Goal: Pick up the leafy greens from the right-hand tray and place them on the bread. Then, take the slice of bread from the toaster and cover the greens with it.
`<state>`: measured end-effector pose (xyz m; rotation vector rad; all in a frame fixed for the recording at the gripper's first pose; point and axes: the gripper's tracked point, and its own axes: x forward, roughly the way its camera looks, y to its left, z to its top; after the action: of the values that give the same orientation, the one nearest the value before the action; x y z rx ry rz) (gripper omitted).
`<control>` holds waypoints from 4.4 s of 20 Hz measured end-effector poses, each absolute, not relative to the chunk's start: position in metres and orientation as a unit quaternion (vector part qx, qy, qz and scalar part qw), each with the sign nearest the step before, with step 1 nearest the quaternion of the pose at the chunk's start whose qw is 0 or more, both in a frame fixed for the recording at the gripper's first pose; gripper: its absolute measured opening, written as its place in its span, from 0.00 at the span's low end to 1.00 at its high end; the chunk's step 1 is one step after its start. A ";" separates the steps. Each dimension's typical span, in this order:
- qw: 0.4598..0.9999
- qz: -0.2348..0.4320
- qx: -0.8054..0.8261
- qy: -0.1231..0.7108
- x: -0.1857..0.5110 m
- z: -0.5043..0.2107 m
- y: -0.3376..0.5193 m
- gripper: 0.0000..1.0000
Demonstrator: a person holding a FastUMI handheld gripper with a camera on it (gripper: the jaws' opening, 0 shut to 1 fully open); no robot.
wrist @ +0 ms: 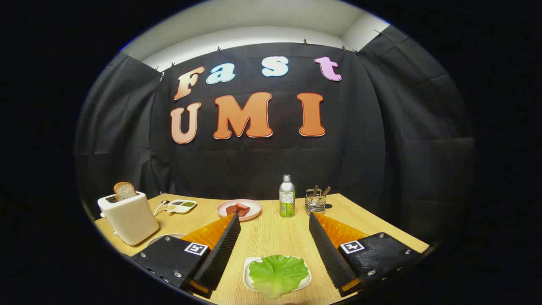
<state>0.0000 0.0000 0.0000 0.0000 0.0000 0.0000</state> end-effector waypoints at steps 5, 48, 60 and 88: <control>1.000 0.002 0.016 0.014 -0.006 -0.008 -0.003 0.98; 0.954 -0.006 -0.096 0.284 0.013 -0.181 -0.003 1.00; 0.943 0.013 -0.049 0.330 0.013 -0.202 0.008 0.79; 0.960 0.066 -0.078 0.259 0.014 -0.114 0.092 0.03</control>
<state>0.0142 0.0925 -0.1136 -0.1579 0.5248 0.1336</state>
